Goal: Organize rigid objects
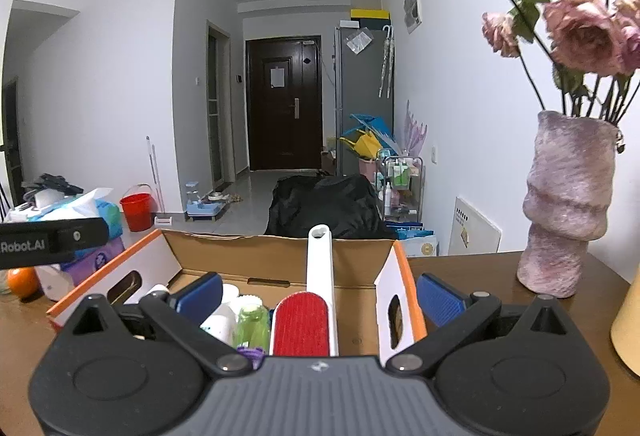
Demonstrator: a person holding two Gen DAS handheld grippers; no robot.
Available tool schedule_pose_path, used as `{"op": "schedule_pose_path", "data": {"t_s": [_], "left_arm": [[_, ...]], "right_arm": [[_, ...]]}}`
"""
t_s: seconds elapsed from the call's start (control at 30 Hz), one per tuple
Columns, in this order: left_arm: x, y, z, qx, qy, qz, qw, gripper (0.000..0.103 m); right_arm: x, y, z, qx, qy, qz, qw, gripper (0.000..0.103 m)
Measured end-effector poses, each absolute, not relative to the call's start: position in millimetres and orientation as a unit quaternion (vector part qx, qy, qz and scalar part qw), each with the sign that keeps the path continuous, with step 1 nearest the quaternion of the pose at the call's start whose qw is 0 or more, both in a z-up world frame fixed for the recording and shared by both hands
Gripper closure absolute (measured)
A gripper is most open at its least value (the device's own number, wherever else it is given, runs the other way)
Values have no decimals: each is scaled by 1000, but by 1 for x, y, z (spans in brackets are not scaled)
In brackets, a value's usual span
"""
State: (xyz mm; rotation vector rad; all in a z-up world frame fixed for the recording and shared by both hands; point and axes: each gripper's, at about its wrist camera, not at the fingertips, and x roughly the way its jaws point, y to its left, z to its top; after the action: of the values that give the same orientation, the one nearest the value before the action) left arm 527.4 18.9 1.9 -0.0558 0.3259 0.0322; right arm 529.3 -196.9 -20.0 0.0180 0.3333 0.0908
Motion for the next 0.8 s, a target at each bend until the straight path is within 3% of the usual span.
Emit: {"op": "schedule_pose_path", "data": {"t_s": [0.8], "left_arm": [[368, 24, 13, -17, 170, -10, 985, 0]], "right_arm": [[364, -215, 5, 14, 149, 49, 987, 0]]}}
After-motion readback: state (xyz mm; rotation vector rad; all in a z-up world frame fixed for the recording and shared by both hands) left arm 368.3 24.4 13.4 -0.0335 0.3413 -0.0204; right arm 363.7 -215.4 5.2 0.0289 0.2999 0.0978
